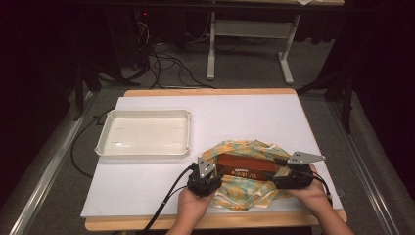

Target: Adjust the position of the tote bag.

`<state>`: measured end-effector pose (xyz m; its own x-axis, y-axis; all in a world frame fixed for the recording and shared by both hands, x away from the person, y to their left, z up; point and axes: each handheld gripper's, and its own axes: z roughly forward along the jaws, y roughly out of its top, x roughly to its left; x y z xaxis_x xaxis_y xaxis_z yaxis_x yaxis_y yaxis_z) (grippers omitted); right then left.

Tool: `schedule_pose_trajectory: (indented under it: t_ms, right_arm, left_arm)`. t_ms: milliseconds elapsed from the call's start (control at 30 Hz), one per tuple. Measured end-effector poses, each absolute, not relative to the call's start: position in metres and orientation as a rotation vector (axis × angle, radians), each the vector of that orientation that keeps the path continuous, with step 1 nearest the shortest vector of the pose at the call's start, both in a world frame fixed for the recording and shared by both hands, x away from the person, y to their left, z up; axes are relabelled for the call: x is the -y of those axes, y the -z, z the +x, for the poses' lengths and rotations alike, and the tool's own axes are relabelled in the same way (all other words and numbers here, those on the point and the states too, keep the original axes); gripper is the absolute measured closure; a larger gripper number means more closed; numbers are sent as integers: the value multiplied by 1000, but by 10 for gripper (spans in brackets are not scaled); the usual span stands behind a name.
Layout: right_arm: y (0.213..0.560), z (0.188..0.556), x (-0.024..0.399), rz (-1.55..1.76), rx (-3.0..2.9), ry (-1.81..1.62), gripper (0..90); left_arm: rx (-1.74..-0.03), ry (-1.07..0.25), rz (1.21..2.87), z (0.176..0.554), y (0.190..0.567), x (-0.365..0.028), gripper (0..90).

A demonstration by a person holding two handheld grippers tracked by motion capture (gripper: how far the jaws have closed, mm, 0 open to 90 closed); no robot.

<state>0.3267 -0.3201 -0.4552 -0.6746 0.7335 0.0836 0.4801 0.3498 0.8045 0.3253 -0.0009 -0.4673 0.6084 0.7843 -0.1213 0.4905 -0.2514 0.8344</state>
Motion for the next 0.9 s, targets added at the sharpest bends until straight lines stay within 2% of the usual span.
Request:
schedule_pose_trajectory:
  t_ms: [267, 600, 900]
  right_arm:
    - [439, 318, 319, 967, -2260, -1306, 291]
    - [448, 335, 316, 991, -2308, -1248, 247]
    - [458, 336, 319, 1009, -2354, -1270, 259]
  left_arm:
    - [-1019, -399, 1915, 324, 469, -1, 594]
    - [-1017, -394, 1922, 324, 470, 0, 597]
    - [-1022, -389, 1917, 324, 472, 1, 598]
